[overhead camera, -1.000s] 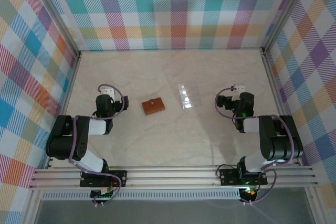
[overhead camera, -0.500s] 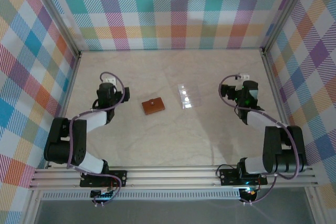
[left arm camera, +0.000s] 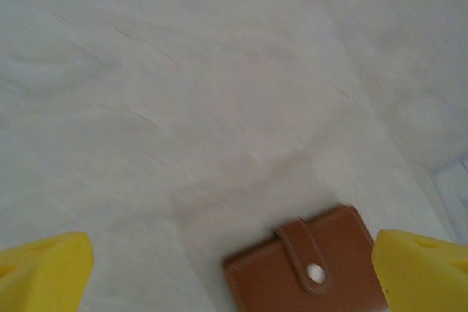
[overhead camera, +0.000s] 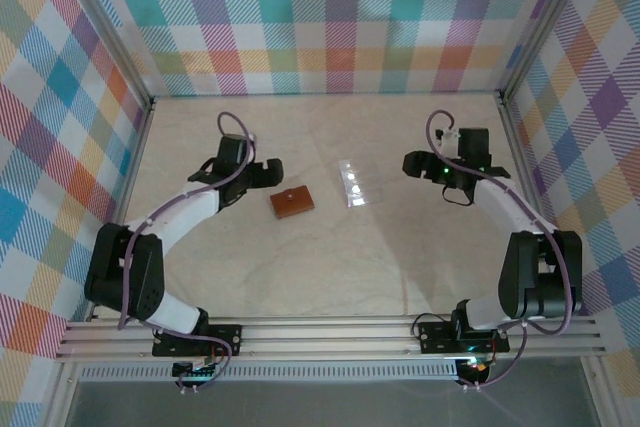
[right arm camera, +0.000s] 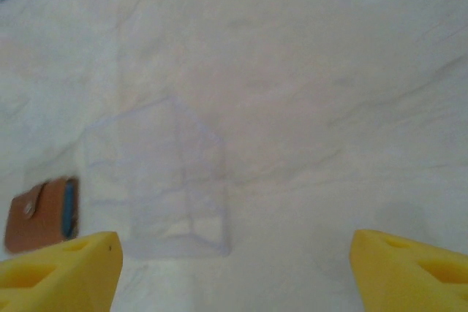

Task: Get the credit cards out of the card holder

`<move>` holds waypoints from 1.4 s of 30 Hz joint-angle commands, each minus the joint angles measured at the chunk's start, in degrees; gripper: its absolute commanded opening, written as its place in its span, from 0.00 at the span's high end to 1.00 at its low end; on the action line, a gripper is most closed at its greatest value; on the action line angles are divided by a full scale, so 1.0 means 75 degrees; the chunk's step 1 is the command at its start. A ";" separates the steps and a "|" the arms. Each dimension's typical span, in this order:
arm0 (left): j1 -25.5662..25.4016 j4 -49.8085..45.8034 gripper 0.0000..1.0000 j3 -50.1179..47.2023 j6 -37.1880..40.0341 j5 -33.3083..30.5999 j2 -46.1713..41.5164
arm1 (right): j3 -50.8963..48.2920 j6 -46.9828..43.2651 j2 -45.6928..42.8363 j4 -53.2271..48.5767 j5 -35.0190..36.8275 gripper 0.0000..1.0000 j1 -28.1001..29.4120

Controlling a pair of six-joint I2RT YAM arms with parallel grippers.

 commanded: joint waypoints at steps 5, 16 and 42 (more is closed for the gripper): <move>-0.0552 -0.1359 0.08 0.0907 -0.0470 0.1693 0.1249 | 0.0842 -0.0256 0.0942 -0.1331 -0.0994 0.35 0.0672; -0.0666 -0.1891 0.17 0.1601 -0.0095 0.2265 0.2443 | 0.1981 -0.0453 0.2050 -0.1636 -0.0506 0.54 0.1225; -0.1127 -0.2700 0.19 0.0844 -0.0504 0.2562 0.2218 | 0.2844 -0.0844 0.3400 -0.1782 0.0311 0.71 0.1618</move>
